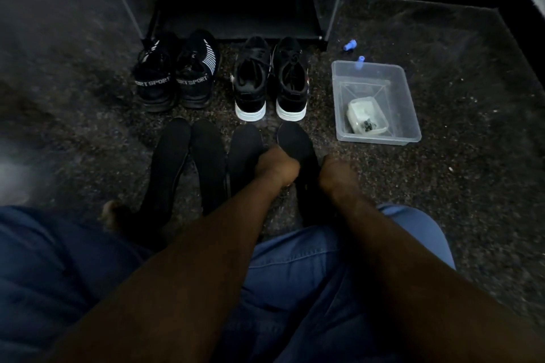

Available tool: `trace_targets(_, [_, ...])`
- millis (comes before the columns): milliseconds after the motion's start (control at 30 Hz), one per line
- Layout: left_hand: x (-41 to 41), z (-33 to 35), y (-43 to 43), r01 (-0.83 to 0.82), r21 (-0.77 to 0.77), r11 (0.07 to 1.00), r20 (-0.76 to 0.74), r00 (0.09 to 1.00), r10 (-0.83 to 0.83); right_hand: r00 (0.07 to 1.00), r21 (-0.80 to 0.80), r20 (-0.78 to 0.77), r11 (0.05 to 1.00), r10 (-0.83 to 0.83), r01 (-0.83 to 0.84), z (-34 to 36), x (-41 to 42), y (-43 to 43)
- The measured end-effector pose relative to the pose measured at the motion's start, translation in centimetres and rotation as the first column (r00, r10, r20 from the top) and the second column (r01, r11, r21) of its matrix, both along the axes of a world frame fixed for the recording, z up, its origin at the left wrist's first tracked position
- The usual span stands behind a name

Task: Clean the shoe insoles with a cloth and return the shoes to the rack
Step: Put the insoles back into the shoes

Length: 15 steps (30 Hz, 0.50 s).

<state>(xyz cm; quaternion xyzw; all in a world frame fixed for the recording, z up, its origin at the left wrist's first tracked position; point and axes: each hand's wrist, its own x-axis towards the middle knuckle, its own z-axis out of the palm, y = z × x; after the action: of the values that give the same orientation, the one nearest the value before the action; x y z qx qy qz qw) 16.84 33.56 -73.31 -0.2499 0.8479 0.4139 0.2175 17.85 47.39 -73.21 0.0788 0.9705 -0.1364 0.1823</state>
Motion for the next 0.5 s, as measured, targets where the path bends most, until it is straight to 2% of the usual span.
trace_targets(100, [0.2,-0.8,-0.2,-0.138,0.161,0.977,0.002,0.990,0.139,1.000,-0.054,0.014,0.998,0.022,-0.021,0.7,0.0,-0.1])
trace_targets(200, [0.5,-1.4,-0.4,-0.304,0.364,0.880,0.065,0.951,0.302,1.000,-0.172,0.014,0.985,-0.023,0.025,1.1,0.1,-0.2])
trace_targets(267, [0.7,-1.7,-0.4,-0.363,0.412,0.836,0.068,0.927,0.369,0.997,-0.304,0.023,0.949,-0.076,0.080,0.9,0.1,-0.1])
trace_targets(367, [0.3,-1.8,-1.0,-0.349,0.383,0.855,-0.066,0.913,0.402,0.988,-0.522,0.011,0.842,-0.153,0.136,1.0,0.2,0.0])
trace_targets(500, [0.1,0.0,-2.2,-0.325,0.604,0.728,-0.079,0.884,0.461,0.977,-0.725,0.074,0.662,-0.199,0.190,1.7,0.6,-0.7])
